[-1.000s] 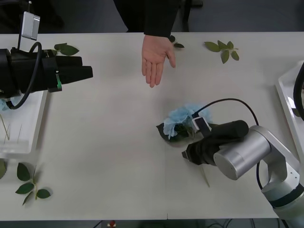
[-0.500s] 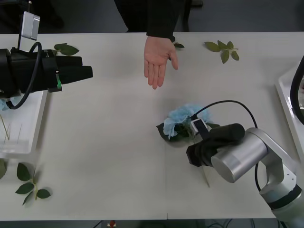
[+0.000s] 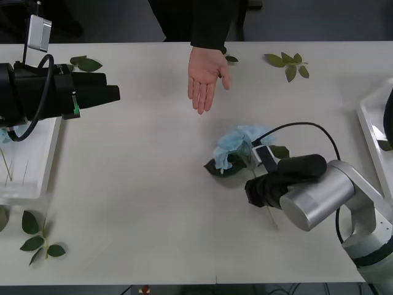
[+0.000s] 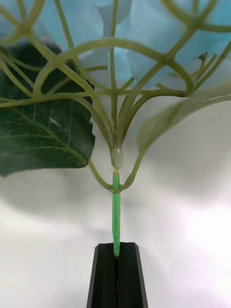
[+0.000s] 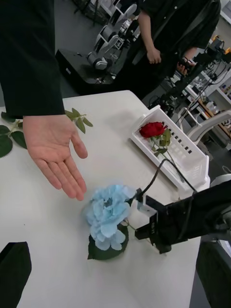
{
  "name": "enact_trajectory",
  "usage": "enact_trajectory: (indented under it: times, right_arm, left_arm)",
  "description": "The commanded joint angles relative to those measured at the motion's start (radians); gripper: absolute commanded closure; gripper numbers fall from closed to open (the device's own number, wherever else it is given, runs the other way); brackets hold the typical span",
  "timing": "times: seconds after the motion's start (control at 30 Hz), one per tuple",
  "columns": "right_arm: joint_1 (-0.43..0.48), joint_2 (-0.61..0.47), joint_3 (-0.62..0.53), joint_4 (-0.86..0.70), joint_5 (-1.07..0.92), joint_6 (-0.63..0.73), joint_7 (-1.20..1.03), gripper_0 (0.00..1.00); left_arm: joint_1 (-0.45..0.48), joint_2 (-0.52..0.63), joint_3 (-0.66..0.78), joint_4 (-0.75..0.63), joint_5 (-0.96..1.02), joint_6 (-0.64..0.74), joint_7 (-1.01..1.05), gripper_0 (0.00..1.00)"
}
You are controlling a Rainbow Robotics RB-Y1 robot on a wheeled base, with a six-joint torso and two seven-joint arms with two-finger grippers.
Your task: Place the red flowers into the right box and the blue flowers into the left box. If a person shows an open palm, hand one flower to the person first, then continue sorting.
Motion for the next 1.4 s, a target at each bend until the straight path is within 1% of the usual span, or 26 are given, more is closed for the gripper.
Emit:
enact_trajectory:
  times: [0.03,0.13,0.27,0.43,0.5,0.57,0.7,0.93,0.97,1.0,1.03,1.07,1.1,1.23,1.4]
  right_arm:
    - [0.02,-0.07,-0.063,-0.148,-0.054,-0.002,0.005,1.0]
    - [0.048,-0.078,-0.137,-0.232,-0.126,-0.002,0.092,1.0]
    - [0.065,-0.056,-0.23,-0.314,-0.227,-0.002,0.212,1.0]
    - [0.043,-0.005,-0.314,-0.344,-0.349,-0.013,0.345,1.0]
    - [0.025,0.007,-0.333,-0.344,-0.372,-0.034,0.402,1.0]
    - [0.0,0.018,-0.353,-0.343,-0.387,-0.083,0.465,1.0]
    - [-0.027,0.018,-0.368,-0.341,-0.398,-0.185,0.528,1.0]
    - [-0.103,0.018,-0.37,-0.284,-0.436,-0.465,0.644,1.0]
    - [-0.103,0.018,-0.37,-0.284,-0.436,-0.465,0.644,1.0]
    - [-0.119,0.019,-0.365,-0.267,-0.439,-0.51,0.653,1.0]
    - [-0.119,0.019,-0.365,-0.267,-0.439,-0.51,0.653,1.0]
    - [-0.135,0.019,-0.359,-0.254,-0.444,-0.561,0.655,1.0]
    - [-0.141,0.019,-0.357,-0.248,-0.45,-0.584,0.656,1.0]
    - [-0.147,0.018,-0.356,-0.246,-0.473,-0.623,0.656,1.0]
    - [-0.146,0.018,-0.36,-0.246,-0.493,-0.634,0.65,1.0]
  left_arm:
    - [0.009,-0.007,-0.004,-0.034,0.017,-0.01,-0.019,0.0]
    - [0.009,-0.007,-0.002,-0.034,0.017,-0.01,-0.019,0.0]
    - [0.01,-0.007,-0.004,-0.034,0.017,-0.01,-0.019,0.0]
    - [0.01,-0.006,-0.002,-0.034,0.017,-0.01,-0.019,0.0]
    - [0.01,-0.007,-0.002,-0.034,0.017,-0.01,-0.019,0.0]
    - [0.01,-0.007,-0.002,-0.034,0.017,-0.01,-0.019,0.0]
    - [0.01,-0.007,-0.002,-0.034,0.017,-0.01,-0.017,0.0]
    - [0.012,-0.007,-0.002,-0.034,0.019,-0.01,-0.019,0.0]
    - [0.012,-0.007,-0.002,-0.034,0.019,-0.01,-0.019,0.0]
    - [0.012,-0.006,-0.002,-0.034,0.017,-0.01,-0.017,0.0]
    - [0.012,-0.006,-0.002,-0.034,0.017,-0.01,-0.017,0.0]
    - [0.012,-0.006,-0.002,-0.033,0.017,-0.01,-0.019,0.0]
    - [0.012,-0.007,-0.002,-0.033,0.019,-0.01,-0.017,0.0]
    - [0.012,-0.006,-0.002,-0.034,0.017,-0.01,-0.019,0.0]
    - [0.013,-0.006,-0.002,-0.034,0.017,-0.01,-0.019,0.0]
